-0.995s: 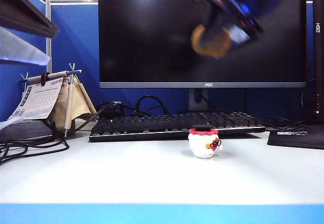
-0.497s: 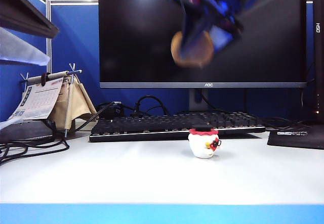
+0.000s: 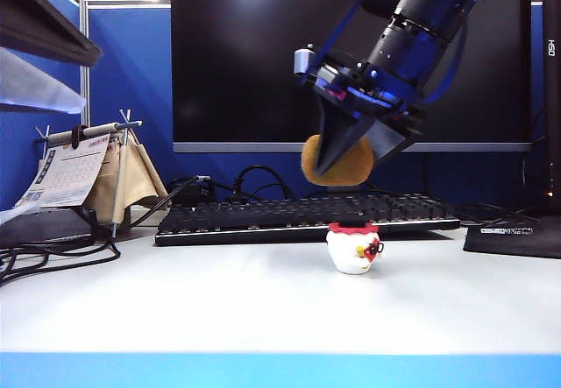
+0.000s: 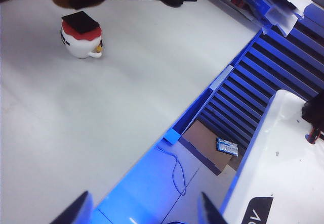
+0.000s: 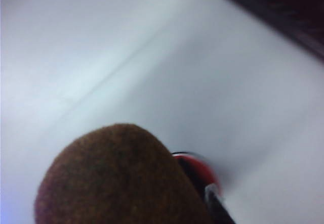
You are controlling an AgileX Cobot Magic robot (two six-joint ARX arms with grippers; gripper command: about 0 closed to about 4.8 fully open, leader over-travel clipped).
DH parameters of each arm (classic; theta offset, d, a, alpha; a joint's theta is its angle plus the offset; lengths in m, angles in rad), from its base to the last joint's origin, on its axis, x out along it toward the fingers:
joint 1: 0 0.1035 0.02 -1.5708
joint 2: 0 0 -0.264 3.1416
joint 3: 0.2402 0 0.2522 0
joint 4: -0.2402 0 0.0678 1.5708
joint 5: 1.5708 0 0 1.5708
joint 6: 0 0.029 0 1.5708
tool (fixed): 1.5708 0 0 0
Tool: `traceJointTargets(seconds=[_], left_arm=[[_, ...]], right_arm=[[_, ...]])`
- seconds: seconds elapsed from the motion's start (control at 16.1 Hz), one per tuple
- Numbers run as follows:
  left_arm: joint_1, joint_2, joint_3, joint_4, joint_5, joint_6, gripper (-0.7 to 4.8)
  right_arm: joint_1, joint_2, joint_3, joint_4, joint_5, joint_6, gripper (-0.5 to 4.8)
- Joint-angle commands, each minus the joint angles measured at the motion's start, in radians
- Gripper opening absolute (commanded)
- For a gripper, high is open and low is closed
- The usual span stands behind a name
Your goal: Place the kiwi on top of the doll with a flat head.
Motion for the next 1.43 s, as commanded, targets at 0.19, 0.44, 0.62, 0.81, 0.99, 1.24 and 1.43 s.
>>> traceJointTargets(seconds=[0.19,0.44,0.62,0.81,0.99,1.24,1.43], left_arm=[[0.000,0.000,0.006,0.010,0.000,0.007,2.74],[0.000,0.000,0.006,0.012,0.000,0.007,2.74],[0.000,0.000,0.006,0.007,0.000,0.006,2.74],[0.000,0.000,0.006,0.008,-0.006,0.007,2.74],[0.000,0.000,0.006,0.008,-0.018,0.034,2.74],[0.000,0.000,0.006,0.007,-0.018,0.034,2.74],[0.000,0.000,0.006,0.008,-0.020,0.076,2.74]], right_arm=[[-0.002,-0.008,0.003,0.014,0.061,-0.012,2.29],[-0.002,0.052,0.003,0.019,0.060,-0.012,2.29],[-0.014,0.079,0.004,0.028,0.064,-0.027,2.29],[-0.029,0.079,0.004,0.002,0.068,-0.027,2.29],[-0.029,0.078,0.004,-0.017,0.060,-0.026,2.28],[-0.029,0.049,0.004,-0.010,0.044,-0.022,2.18],[-0.029,0.006,0.004,-0.010,0.045,-0.005,2.09]])
